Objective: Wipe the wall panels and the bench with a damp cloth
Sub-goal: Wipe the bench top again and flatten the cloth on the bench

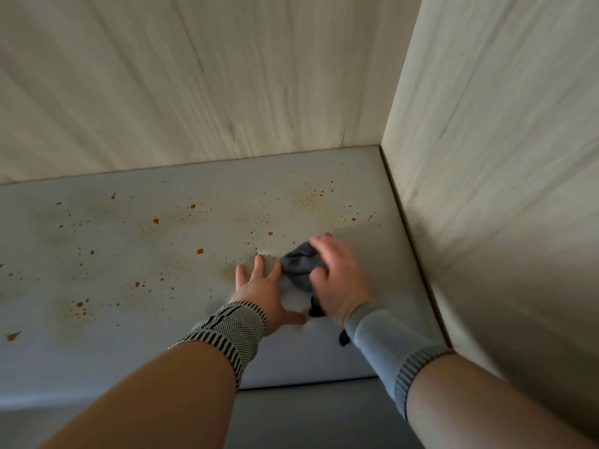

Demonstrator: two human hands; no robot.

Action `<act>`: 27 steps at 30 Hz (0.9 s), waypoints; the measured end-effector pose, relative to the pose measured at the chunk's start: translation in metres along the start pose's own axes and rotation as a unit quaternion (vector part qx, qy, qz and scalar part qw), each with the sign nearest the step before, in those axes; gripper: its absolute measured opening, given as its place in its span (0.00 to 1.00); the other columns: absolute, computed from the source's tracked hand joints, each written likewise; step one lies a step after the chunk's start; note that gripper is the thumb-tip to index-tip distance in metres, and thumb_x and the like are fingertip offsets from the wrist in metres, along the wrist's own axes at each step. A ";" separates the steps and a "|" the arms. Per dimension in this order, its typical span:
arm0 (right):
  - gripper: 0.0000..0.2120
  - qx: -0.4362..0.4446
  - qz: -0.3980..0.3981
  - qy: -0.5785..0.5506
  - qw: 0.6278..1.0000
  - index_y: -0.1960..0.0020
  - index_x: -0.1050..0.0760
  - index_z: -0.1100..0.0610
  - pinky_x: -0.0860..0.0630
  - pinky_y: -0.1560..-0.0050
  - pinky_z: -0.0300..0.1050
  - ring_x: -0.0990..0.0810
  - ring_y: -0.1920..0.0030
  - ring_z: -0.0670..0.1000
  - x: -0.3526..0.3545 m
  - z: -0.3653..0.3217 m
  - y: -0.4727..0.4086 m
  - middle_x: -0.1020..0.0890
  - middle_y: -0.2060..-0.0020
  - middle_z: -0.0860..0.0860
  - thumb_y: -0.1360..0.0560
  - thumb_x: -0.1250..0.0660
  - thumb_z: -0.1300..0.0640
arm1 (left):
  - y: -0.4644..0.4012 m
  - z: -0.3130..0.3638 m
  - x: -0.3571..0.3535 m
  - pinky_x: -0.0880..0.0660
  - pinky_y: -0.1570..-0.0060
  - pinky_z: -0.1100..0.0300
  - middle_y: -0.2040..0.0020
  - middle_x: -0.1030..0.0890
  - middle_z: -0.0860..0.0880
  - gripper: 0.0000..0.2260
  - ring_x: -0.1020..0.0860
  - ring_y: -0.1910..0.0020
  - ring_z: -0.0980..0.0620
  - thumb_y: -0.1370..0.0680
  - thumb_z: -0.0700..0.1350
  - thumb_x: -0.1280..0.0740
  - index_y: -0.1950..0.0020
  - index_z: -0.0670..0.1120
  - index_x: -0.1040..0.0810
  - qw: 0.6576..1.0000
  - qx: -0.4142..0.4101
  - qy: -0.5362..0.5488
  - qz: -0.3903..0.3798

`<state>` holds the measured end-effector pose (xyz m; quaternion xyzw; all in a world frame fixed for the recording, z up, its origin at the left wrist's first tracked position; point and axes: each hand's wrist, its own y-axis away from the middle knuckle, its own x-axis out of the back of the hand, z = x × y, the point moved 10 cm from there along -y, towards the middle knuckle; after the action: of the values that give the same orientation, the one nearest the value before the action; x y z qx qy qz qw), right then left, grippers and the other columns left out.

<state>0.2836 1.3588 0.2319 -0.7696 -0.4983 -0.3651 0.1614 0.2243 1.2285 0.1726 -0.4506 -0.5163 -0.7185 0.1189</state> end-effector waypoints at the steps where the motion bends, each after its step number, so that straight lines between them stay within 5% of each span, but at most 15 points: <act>1: 0.24 -0.040 0.059 -0.014 0.997 0.27 0.34 0.53 0.39 0.27 0.48 0.39 0.26 0.51 0.022 0.016 -0.005 0.35 0.26 0.52 0.22 0.42 0.58 | 0.001 -0.001 -0.002 0.61 0.23 0.42 0.20 0.62 0.41 0.55 0.63 0.22 0.38 0.31 0.72 0.33 0.20 0.52 0.64 1.000 0.007 0.002 -0.009; 5: 0.24 -0.146 0.084 0.148 0.975 0.24 0.39 0.56 0.46 0.24 0.50 0.47 0.23 0.54 0.050 0.076 -0.008 0.42 0.23 0.53 0.20 0.42 0.60 | 0.000 -0.004 -0.003 0.59 0.23 0.41 0.20 0.64 0.41 0.56 0.63 0.22 0.36 0.32 0.72 0.33 0.20 0.52 0.65 1.000 0.013 0.006 -0.023; 8: 0.23 -0.151 0.087 0.196 0.965 0.26 0.35 0.58 0.45 0.25 0.56 0.43 0.24 0.58 0.034 0.094 -0.003 0.36 0.25 0.55 0.21 0.40 0.56 | 0.003 -0.003 -0.001 0.58 0.23 0.42 0.20 0.63 0.43 0.49 0.62 0.22 0.37 0.27 0.66 0.34 0.19 0.52 0.62 0.998 0.027 0.047 -0.025; 12: 0.24 -0.148 0.146 0.196 0.958 0.31 0.30 0.59 0.42 0.28 0.60 0.36 0.27 0.60 0.034 0.096 -0.003 0.30 0.30 0.57 0.25 0.36 0.52 | 0.024 0.008 0.037 0.43 0.24 0.47 0.20 0.50 0.51 0.28 0.51 0.22 0.47 0.20 0.54 0.40 0.21 0.53 0.44 0.972 0.046 0.165 0.160; 16: 0.24 -0.147 0.164 0.187 0.957 0.31 0.30 0.60 0.42 0.28 0.60 0.36 0.27 0.59 0.033 0.099 0.000 0.30 0.30 0.58 0.25 0.37 0.51 | 0.024 0.079 0.033 0.47 0.24 0.48 0.20 0.50 0.47 0.33 0.53 0.22 0.44 0.22 0.64 0.41 0.21 0.56 0.48 0.982 -0.055 0.108 0.147; 20: 0.28 -0.143 0.165 0.178 0.960 0.30 0.31 0.59 0.45 0.26 0.57 0.39 0.25 0.57 0.034 0.100 -0.001 0.32 0.28 0.56 0.25 0.45 0.46 | -0.009 0.089 0.038 0.53 0.23 0.39 0.19 0.57 0.44 0.33 0.59 0.21 0.40 0.20 0.58 0.40 0.20 0.53 0.51 0.990 -0.059 0.029 0.127; 23: 0.32 -0.131 0.179 0.197 0.955 0.33 0.28 0.60 0.39 0.29 0.59 0.34 0.28 0.60 0.034 0.096 -0.001 0.28 0.31 0.57 0.27 0.50 0.42 | -0.027 0.058 0.069 0.55 0.26 0.34 0.19 0.56 0.46 0.30 0.59 0.21 0.41 0.20 0.53 0.39 0.20 0.55 0.48 0.987 -0.004 0.005 0.162; 27: 0.31 -0.129 0.188 0.208 0.951 0.35 0.27 0.61 0.37 0.31 0.61 0.31 0.30 0.62 0.033 0.094 -0.002 0.27 0.33 0.59 0.27 0.49 0.44 | -0.024 0.037 0.079 0.39 0.26 0.45 0.22 0.43 0.45 0.26 0.43 0.24 0.44 0.19 0.46 0.40 0.21 0.51 0.41 0.981 0.029 0.064 0.180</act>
<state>0.3270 1.4388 0.1919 -0.7704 -0.2487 -0.5417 0.2261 0.1838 1.2935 0.2205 -0.4857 -0.4384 -0.6975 0.2921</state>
